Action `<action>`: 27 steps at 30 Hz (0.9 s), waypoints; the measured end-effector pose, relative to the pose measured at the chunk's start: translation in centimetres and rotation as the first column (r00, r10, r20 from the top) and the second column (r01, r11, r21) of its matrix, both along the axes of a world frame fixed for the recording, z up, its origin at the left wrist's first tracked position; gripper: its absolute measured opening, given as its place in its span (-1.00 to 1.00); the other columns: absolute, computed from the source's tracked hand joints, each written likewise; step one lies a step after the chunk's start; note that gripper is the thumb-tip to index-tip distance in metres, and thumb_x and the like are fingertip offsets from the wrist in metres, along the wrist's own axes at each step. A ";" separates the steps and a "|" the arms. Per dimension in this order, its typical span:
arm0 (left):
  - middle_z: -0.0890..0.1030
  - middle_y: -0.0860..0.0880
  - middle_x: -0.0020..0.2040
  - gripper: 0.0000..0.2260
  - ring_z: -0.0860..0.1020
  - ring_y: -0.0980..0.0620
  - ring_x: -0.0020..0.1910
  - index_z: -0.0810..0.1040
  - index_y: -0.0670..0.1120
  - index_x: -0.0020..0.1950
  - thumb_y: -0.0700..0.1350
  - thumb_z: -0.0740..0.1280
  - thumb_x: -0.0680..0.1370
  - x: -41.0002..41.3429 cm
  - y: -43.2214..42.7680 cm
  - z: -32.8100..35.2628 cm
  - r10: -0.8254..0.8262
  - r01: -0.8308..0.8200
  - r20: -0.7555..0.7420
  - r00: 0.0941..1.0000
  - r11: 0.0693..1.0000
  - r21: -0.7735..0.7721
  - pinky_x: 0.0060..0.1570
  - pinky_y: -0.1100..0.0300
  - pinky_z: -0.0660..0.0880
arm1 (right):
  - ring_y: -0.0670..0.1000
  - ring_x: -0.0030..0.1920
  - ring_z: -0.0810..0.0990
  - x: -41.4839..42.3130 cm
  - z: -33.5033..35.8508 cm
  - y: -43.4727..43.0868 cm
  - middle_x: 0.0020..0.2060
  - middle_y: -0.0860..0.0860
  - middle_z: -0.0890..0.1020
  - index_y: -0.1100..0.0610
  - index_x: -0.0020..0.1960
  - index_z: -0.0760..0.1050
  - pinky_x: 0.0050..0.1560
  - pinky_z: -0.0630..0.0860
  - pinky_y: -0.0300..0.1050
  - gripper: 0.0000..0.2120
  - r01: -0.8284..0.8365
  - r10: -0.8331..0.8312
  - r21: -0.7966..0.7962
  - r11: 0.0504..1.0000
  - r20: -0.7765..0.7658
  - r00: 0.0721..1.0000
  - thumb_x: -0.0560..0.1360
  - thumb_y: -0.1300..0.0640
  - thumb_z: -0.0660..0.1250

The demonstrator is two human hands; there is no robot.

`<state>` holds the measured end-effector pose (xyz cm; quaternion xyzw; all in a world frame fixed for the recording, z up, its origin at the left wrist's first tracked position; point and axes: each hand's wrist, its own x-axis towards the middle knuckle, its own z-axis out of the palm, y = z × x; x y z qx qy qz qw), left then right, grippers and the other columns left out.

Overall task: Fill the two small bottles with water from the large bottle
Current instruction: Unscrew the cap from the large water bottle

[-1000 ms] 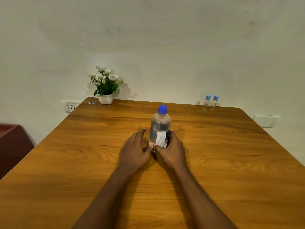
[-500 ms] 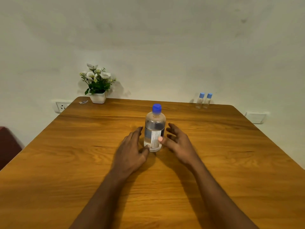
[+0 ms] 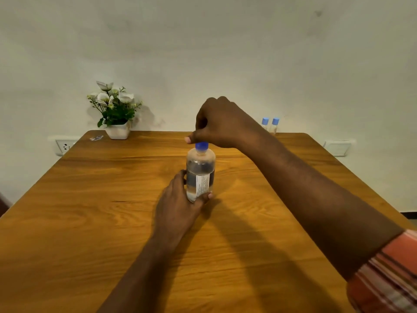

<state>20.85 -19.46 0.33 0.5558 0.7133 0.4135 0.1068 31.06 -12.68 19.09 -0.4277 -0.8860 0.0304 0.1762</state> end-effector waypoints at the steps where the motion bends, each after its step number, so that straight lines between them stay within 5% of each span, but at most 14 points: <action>1: 0.43 0.02 0.38 -0.20 0.45 0.00 0.29 0.17 0.06 0.45 0.36 0.36 0.33 0.0 0.0 0.0 0.001 -0.001 0.000 1.000 1.000 0.005 0.18 -0.05 0.50 | 0.00 -0.13 0.57 -0.2 0.1 0.0 -0.12 0.02 0.60 0.14 -0.02 0.60 -0.15 0.49 -0.15 -0.64 0.008 -0.008 0.007 1.000 0.032 0.999 0.38 -0.12 0.49; 7: 0.44 0.01 0.37 -0.25 0.46 0.01 0.28 0.19 0.05 0.46 0.28 0.38 0.38 -0.1 0.2 -0.1 0.010 -0.010 -0.003 1.000 1.000 0.014 0.16 -0.01 0.50 | -0.05 -0.33 0.59 -0.6 0.5 -0.1 -0.21 0.03 0.57 0.15 -0.09 0.54 -0.30 0.52 -0.26 -0.80 0.018 -0.014 -0.065 0.998 0.069 0.997 0.40 0.10 0.51; 13: 0.45 0.02 0.36 -0.26 0.46 0.02 0.27 0.19 0.04 0.46 0.30 0.35 0.40 -0.2 0.1 -0.1 0.004 -0.004 -0.015 1.000 1.000 0.022 0.14 0.02 0.50 | -0.03 -0.20 0.58 -0.6 1.2 0.1 -0.11 0.05 0.61 0.19 0.04 0.61 -0.38 0.37 -0.33 -0.78 -0.052 0.072 -0.131 0.990 0.146 0.987 0.40 0.22 0.50; 18: 0.45 0.01 0.37 -0.26 0.46 0.01 0.27 0.19 0.03 0.46 0.29 0.35 0.40 -0.1 0.0 0.0 -0.001 0.002 -0.006 1.000 1.000 0.025 0.14 -0.01 0.51 | 0.03 0.01 0.60 -0.7 1.6 0.6 0.05 0.07 0.63 0.17 0.09 0.61 -0.15 0.44 -0.26 -0.72 -0.114 0.154 -0.173 0.978 0.239 0.959 0.39 0.31 0.48; 23: 0.45 0.02 0.36 -0.28 0.46 0.02 0.27 0.19 0.05 0.46 0.27 0.37 0.40 -0.1 -0.1 0.1 -0.006 0.006 0.003 1.000 1.000 0.020 0.15 0.01 0.50 | 0.01 -0.01 0.54 -0.7 2.1 1.0 -0.01 0.00 0.54 0.14 0.17 0.54 -0.20 0.41 -0.23 -0.56 -0.102 0.134 -0.150 0.983 0.224 0.965 0.40 -0.09 0.48; 27: 0.43 0.02 0.38 -0.27 0.45 0.02 0.29 0.19 0.05 0.46 0.28 0.36 0.40 0.0 0.0 0.1 0.001 -0.001 -0.001 1.000 1.000 0.008 0.17 0.01 0.49 | 0.03 -0.39 0.60 -1.3 1.8 1.3 -0.31 0.05 0.56 0.17 -0.14 0.45 -0.35 0.54 -0.19 -0.62 -0.010 0.041 -0.122 0.992 0.254 0.966 0.50 -0.17 0.34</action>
